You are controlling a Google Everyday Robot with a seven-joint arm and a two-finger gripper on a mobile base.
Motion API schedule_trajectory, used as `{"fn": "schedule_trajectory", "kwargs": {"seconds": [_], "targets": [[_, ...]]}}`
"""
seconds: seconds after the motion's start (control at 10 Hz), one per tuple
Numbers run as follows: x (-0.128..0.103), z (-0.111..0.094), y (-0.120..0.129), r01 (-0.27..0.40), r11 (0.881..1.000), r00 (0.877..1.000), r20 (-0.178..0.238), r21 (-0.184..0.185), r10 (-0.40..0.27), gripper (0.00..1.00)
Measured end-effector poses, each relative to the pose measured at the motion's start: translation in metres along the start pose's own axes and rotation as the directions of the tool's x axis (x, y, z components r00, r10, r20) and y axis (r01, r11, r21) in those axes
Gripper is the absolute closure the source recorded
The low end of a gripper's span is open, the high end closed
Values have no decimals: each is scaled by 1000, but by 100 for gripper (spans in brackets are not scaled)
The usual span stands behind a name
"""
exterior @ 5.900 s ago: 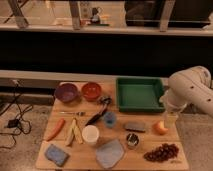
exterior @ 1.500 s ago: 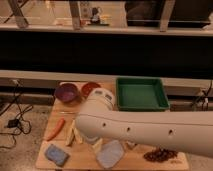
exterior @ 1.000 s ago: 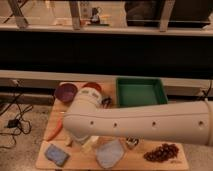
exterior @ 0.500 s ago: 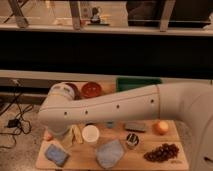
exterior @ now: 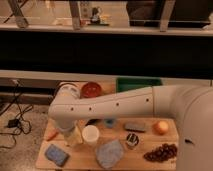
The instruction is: Place banana in plastic cup
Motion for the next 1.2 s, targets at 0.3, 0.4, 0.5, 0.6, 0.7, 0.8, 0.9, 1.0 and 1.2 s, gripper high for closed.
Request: {"fn": "schedule_trajectory", "kwargs": {"seconds": [0.3,0.4,0.5,0.6,0.7,0.8,0.9,1.0,1.2], "targets": [[0,5,-9,1,1000,1000,-7,-12,-1,20],[1,6,-8,0,1000,1000,-13,-18,0,20],[1,6,-8,2,1000,1000,-12,-18,-2,20],[0,6,-8,1,1000,1000,-12,-17,-2,20],[1,6,-8,-1,1000,1000,-10,-15,0,20],[0,6,-9,1,1000,1000,-9,-15,-1,20],[-4,10,-10,21,1000,1000,-7,-24,-21,20],[-11,18,-17,47,998,999,-6,-36,-47,20],[-24,34,-31,80,995,997,4,-57,-80,20]]}}
